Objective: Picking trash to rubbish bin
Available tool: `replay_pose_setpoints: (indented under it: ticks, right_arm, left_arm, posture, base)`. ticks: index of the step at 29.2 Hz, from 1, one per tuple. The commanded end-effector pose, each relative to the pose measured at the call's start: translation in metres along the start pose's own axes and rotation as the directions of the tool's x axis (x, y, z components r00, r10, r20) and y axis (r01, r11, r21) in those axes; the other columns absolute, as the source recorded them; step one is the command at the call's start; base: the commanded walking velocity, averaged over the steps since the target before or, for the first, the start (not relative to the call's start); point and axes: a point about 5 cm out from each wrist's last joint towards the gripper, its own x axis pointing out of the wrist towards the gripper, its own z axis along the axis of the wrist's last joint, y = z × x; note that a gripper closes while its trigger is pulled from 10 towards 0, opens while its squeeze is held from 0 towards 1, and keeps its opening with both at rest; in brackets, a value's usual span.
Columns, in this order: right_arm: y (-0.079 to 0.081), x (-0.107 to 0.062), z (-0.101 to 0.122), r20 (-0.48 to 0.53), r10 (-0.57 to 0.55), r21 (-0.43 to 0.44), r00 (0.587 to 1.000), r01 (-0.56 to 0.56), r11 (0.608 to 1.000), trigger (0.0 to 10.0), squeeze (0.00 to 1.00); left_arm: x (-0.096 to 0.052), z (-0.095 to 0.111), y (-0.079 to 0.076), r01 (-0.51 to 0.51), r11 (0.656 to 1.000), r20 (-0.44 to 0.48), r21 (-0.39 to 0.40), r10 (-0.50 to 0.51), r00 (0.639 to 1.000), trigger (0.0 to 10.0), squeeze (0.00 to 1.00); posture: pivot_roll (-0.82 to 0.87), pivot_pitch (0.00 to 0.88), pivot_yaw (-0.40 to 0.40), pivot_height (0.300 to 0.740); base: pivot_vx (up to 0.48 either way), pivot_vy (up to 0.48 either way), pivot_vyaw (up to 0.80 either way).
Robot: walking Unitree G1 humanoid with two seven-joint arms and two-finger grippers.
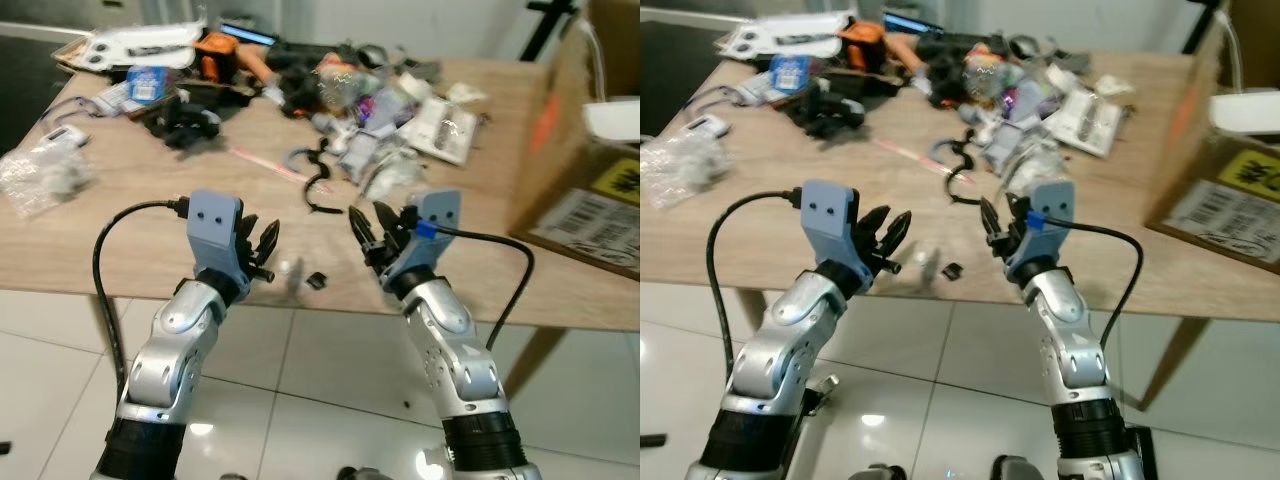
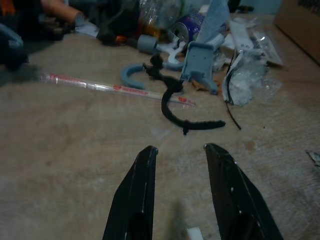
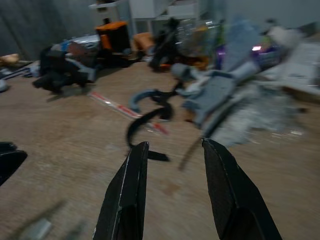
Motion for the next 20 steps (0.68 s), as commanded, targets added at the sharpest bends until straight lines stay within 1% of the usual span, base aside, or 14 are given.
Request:
replay_pose_setpoints:
  ticks: [1, 4, 6, 7, 8, 9, 12, 13, 14, 16, 18, 20]
  right_arm:
    - [0.004, -0.003, -0.002, -0.011, 0.004, 0.013, 1.000, -0.004, 1.000, 10.0, 0.00]
    - [0.002, -0.003, -0.004, -0.016, -0.005, 0.011, 1.000, 0.005, 1.000, 10.0, 0.00]
    - [0.002, -0.004, -0.004, -0.018, -0.005, 0.010, 1.000, 0.006, 1.000, 10.0, 0.00]
    - [0.002, -0.004, -0.004, -0.018, -0.006, 0.008, 1.000, 0.007, 1.000, 10.0, 0.00]
    - [0.001, -0.004, -0.004, -0.018, -0.007, 0.007, 1.000, 0.007, 1.000, 10.0, 0.00]
    - [0.001, -0.003, -0.004, -0.018, -0.007, 0.006, 1.000, 0.007, 1.000, 10.0, 0.00]
    - [0.001, -0.002, -0.004, -0.018, -0.006, 0.004, 1.000, 0.006, 1.000, 10.0, 0.00]
    - [0.001, -0.002, -0.003, -0.015, -0.006, 0.002, 1.000, 0.006, 1.000, 10.0, 0.00]
    - [0.001, -0.002, -0.002, -0.012, -0.006, 0.001, 1.000, 0.006, 1.000, 10.0, 0.00]
    - [0.000, -0.002, -0.001, -0.010, -0.006, 0.001, 1.000, 0.006, 1.000, 10.0, 0.00]
    - [0.000, -0.001, -0.002, -0.012, -0.004, -0.002, 1.000, 0.004, 1.000, 10.0, 0.00]
    - [0.000, -0.002, -0.002, -0.012, -0.002, -0.004, 1.000, 0.002, 1.000, 10.0, 0.00]
  left_arm:
    - [-0.004, -0.008, 0.014, -0.081, 0.996, -0.043, -0.042, 0.079, 0.996, 10.0, 0.00]
    - [-0.003, -0.004, 0.020, -0.108, 0.992, -0.025, -0.063, 0.106, 0.994, 10.0, 0.00]
    - [-0.004, -0.003, 0.021, -0.111, 0.992, -0.009, -0.053, 0.110, 0.994, 10.0, 0.00]
    - [-0.005, -0.003, 0.019, -0.089, 0.996, 0.005, -0.017, 0.089, 0.996, 10.0, 0.00]
    - [-0.004, -0.003, 0.016, -0.065, 0.998, 0.008, 0.004, 0.065, 0.998, 10.0, 0.00]
    - [-0.003, -0.004, 0.013, -0.043, 0.999, 0.001, 0.000, 0.043, 0.999, 10.0, 0.00]
    - [-0.002, -0.005, 0.010, -0.024, 1.000, -0.006, -0.012, 0.024, 1.000, 10.0, 0.00]
    - [-0.003, -0.003, 0.007, -0.014, 1.000, 0.008, -0.023, 0.014, 1.000, 10.0, 0.00]
    - [-0.003, -0.001, 0.004, -0.003, 1.000, 0.022, -0.030, 0.004, 1.000, 10.0, 0.00]
    - [-0.003, 0.000, 0.002, 0.002, 1.000, 0.035, -0.029, -0.001, 0.999, 10.0, 0.00]
    - [-0.002, 0.002, 0.000, 0.010, 1.000, 0.047, -0.029, -0.008, 0.999, 10.0, 0.00]
    - [-0.002, 0.003, -0.001, 0.012, 0.999, 0.056, -0.031, -0.010, 0.998, 10.0, 0.00]
  posture:
    - [0.05, 0.185, -0.039, 0.740]
    - [0.04, 0.205, -0.044, 0.740]
    - [0.04, 0.197, -0.043, 0.740]
    - [0.04, 0.181, -0.043, 0.740]
    - [0.04, 0.187, -0.044, 0.740]
    - [0.04, 0.197, -0.045, 0.740]
    - [0.04, 0.197, -0.045, 0.740]
    - [0.03, 0.186, -0.042, 0.740]
    - [0.03, 0.170, -0.042, 0.740]
    - [0.03, 0.173, -0.043, 0.740]
    - [0.03, 0.197, -0.046, 0.740]
    - [0.03, 0.193, -0.046, 0.740]
  base:
    - [0.000, 0.000, 0.00]
    - [0.000, 0.000, 0.00]
    - [0.000, 0.000, 0.00]
    - [0.000, 0.000, 0.00]
    - [0.000, 0.000, 0.00]
    - [0.000, 0.000, 0.00]
    - [0.000, 0.000, 0.00]
    - [0.000, 0.000, 0.00]
    - [0.368, 0.000, 0.00]
    - [0.368, 0.000, 0.00]
    - [0.390, 0.000, 0.00]
    - [0.407, 0.000, 0.00]
